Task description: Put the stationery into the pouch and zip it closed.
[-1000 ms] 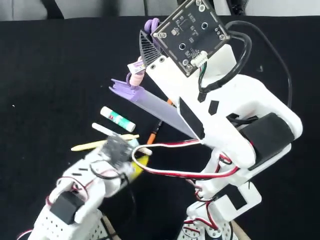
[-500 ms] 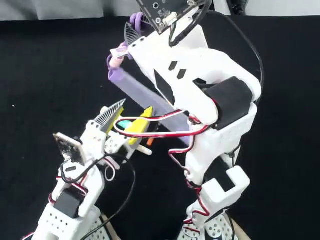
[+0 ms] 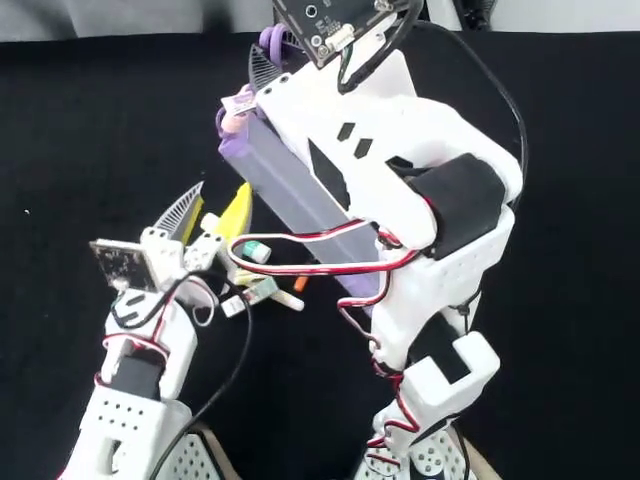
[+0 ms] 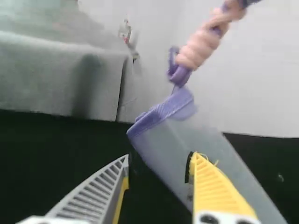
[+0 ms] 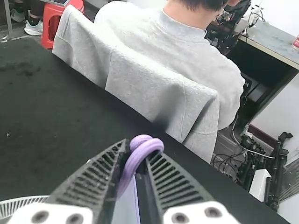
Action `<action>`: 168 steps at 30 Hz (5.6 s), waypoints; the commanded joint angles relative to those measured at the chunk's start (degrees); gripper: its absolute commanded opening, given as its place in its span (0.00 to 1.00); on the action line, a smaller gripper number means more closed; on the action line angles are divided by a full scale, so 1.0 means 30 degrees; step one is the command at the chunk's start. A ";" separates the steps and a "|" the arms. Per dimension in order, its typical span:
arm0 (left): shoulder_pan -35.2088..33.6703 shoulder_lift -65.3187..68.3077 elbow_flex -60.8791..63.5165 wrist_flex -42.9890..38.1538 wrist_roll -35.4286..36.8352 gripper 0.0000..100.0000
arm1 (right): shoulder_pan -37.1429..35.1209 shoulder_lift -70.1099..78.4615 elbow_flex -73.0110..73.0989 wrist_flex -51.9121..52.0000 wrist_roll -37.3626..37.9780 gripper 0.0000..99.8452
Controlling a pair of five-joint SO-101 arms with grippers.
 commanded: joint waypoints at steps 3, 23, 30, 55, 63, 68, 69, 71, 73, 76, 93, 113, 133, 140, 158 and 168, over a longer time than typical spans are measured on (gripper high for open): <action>-0.0249 0.3429 -0.1568 -0.1084 0.0205 0.21 | 0.0205 -0.0132 -0.1128 0.0234 -0.0264 0.01; 0.3297 0.3634 -1.0242 0.9641 0.6066 0.29 | 0.0322 0.1919 -0.3414 0.0615 -0.0117 0.01; 0.3971 0.4249 -0.9568 0.8645 0.6154 0.30 | 0.0234 0.2007 -0.3414 0.0586 -0.0117 0.01; 0.0337 1.4476 -1.0271 0.1582 0.6066 0.29 | 0.0234 0.2066 -0.5846 0.1700 -0.0147 0.01; 0.2623 1.1429 -1.0095 0.2110 0.4161 0.27 | 0.0322 0.2007 -0.5846 0.1700 -0.0117 0.01; 0.3033 1.0989 -1.0974 0.3370 0.4132 0.25 | 0.0322 0.1978 -0.5846 0.1729 -0.0117 0.01; 0.3004 1.1136 -1.0974 0.3429 0.4132 0.26 | 0.0322 0.1978 -0.5846 0.1729 -0.0117 0.01; 0.2681 1.1575 -1.0828 0.3370 0.3692 0.27 | 0.0322 0.1978 -0.5846 0.1788 -0.0117 0.01; 0.2418 1.2278 -1.0857 0.3370 0.3575 0.27 | 0.0322 0.1949 -0.5846 0.1817 -0.0117 0.01; 0.1919 1.3568 -1.1238 0.3311 0.3575 0.27 | 0.0264 0.1949 -0.5846 0.1817 -0.0117 0.01; 0.2359 2.2505 -1.6630 0.1934 0.3575 0.27 | 0.0322 0.1949 -0.5846 0.1817 -0.0117 0.01; 0.1773 1.0256 -1.1590 0.1846 0.3399 0.03 | 0.3663 0.3385 -0.5875 -0.0029 -0.0234 0.01; 0.4322 -0.4689 -0.4674 0.1963 -0.5099 0.03 | 0.9289 0.4498 -0.5875 -0.2930 -0.0293 0.01; 0.3531 -0.4806 -0.4674 0.1963 -0.5070 0.03 | 1.1253 0.6110 -0.5875 -0.4806 -0.0410 0.01; 0.2418 -0.4659 -0.3853 0.1846 -0.5070 0.03 | 1.1692 0.6198 -0.5875 -0.5304 -0.3253 0.04; 0.1304 -0.4659 -0.4586 0.1846 -0.5099 0.03 | 0.7473 0.3267 -0.5875 -0.0117 0.1465 0.42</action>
